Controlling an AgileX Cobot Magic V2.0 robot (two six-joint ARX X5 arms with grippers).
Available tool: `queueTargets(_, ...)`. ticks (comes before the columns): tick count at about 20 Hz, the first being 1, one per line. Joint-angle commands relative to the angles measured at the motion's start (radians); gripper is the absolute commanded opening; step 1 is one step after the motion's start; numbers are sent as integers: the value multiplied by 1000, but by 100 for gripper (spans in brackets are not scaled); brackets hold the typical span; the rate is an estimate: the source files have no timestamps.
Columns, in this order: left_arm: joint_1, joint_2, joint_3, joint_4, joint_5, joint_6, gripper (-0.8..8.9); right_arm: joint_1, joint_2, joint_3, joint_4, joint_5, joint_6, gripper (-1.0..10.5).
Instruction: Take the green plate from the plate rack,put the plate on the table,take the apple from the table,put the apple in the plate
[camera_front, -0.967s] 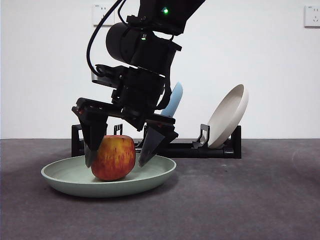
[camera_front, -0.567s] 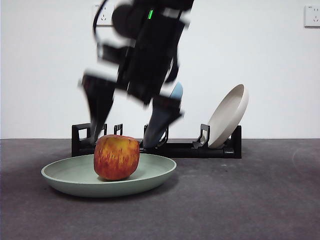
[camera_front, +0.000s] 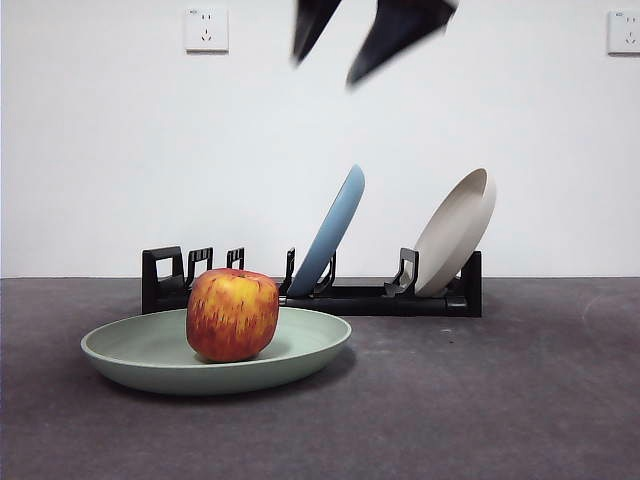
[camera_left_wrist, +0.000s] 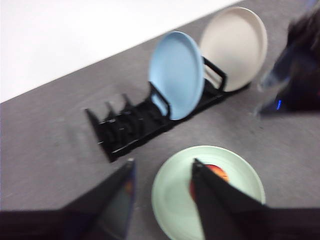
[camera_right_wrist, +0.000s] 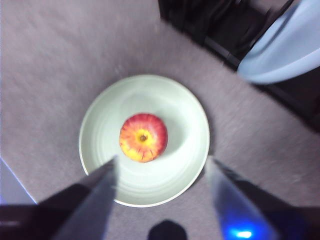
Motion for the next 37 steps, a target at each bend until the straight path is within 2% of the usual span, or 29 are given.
queueTargets(1, 3, 23, -6, 40, 44, 39, -8, -12, -75, -2, -1, 0, -36, -12)
queueTargets(4, 7, 55, -8, 83, 64, 94, -8, -37, -165, -3, -13, 1, -43, -12)
queueTargets(6, 11, 57, -29, 116, 66, 101, -8, -60, -212, -13, -35, 3, -43, -12)
queueTargets(9, 45, 24, -138, 177, 66, 116, -8, -94, -303, -105, -27, 3, -42, -12)
queueTargets(11, 78, -29, -253, 232, 68, 107, -8, -113, -389, -225, 23, 16, -34, -12)
queueTargets(14, 114, -134, -442, 328, 120, 51, -8, -125, -561, -478, 188, 58, -1, -12)
queueTargets(16, 129, -199, -550, 382, 119, 31, -8, -126, -672, -631, 296, 84, 7, -12)
queueTargets(18, 130, -232, -605, 415, 122, 21, -8, -126, -736, -715, 340, 133, 6, -12)
queueTargets(22, 130, -227, -603, 357, 114, 6, -3, -126, -740, -717, 339, 130, 5, -11)
queueTargets(33, 140, -275, -603, 335, 111, 8, -3, -126, -739, -717, 338, 129, 5, -11)
queueTargets(35, 187, -338, -603, 336, 115, 43, -3, -126, -739, -717, 338, 130, 5, -11)
queueTargets(37, 282, -409, -603, 344, 116, 47, -3, -126, -740, -717, 338, 130, 5, -11)
